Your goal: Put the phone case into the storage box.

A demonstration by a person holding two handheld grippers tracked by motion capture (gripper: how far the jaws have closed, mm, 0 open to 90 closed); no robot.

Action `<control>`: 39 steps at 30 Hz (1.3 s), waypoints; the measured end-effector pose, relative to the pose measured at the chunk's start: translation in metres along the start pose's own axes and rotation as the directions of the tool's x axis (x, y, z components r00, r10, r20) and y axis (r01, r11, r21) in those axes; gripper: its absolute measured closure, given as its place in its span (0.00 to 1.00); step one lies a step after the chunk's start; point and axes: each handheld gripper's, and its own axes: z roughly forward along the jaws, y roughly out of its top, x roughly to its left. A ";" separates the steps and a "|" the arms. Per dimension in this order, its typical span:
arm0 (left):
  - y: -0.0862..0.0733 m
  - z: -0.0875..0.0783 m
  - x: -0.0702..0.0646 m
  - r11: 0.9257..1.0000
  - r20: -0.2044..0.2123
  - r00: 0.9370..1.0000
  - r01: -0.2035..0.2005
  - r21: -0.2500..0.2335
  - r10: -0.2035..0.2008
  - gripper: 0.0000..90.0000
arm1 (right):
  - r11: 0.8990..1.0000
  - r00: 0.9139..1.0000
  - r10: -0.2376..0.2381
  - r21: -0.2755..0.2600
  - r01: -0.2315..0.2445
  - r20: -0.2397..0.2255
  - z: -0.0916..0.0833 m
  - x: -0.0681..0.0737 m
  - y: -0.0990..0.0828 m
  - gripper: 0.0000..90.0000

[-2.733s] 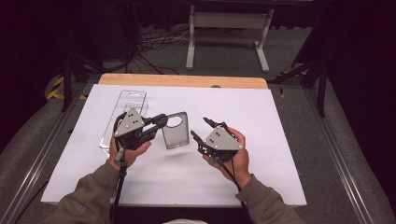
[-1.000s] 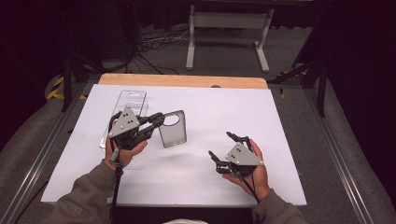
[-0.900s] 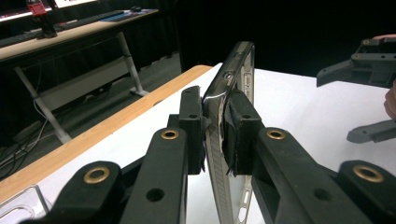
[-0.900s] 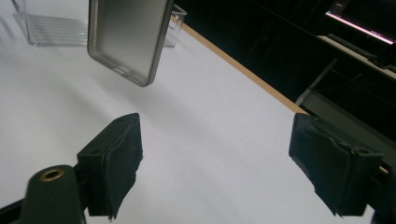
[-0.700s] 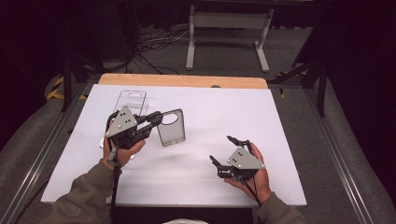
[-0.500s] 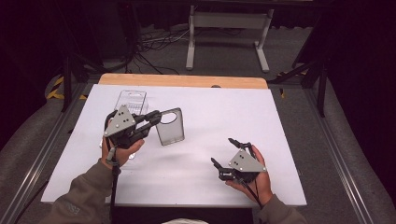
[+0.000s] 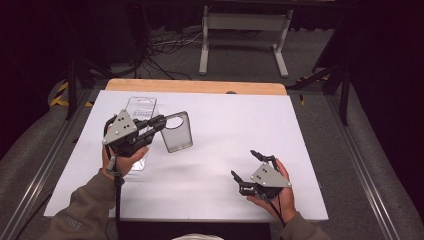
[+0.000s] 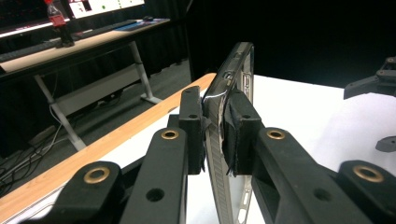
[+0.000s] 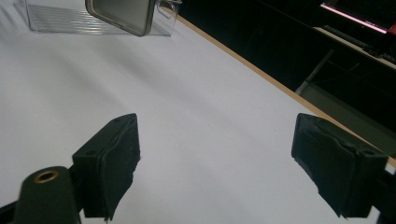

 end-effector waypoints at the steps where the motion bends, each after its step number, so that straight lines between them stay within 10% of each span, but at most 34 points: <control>1: 0.000 -0.001 0.001 1.000 -0.007 1.000 -0.002 -0.004 0.002 0.88 | 1.000 1.000 0.004 -0.001 -0.004 -0.004 0.000 0.000 0.000 0.18; 39: 0.001 -0.032 0.034 1.000 -0.115 0.993 -0.008 -0.030 0.004 0.88 | 0.999 1.000 0.002 -0.047 -0.001 0.022 -0.003 -0.002 0.002 0.13</control>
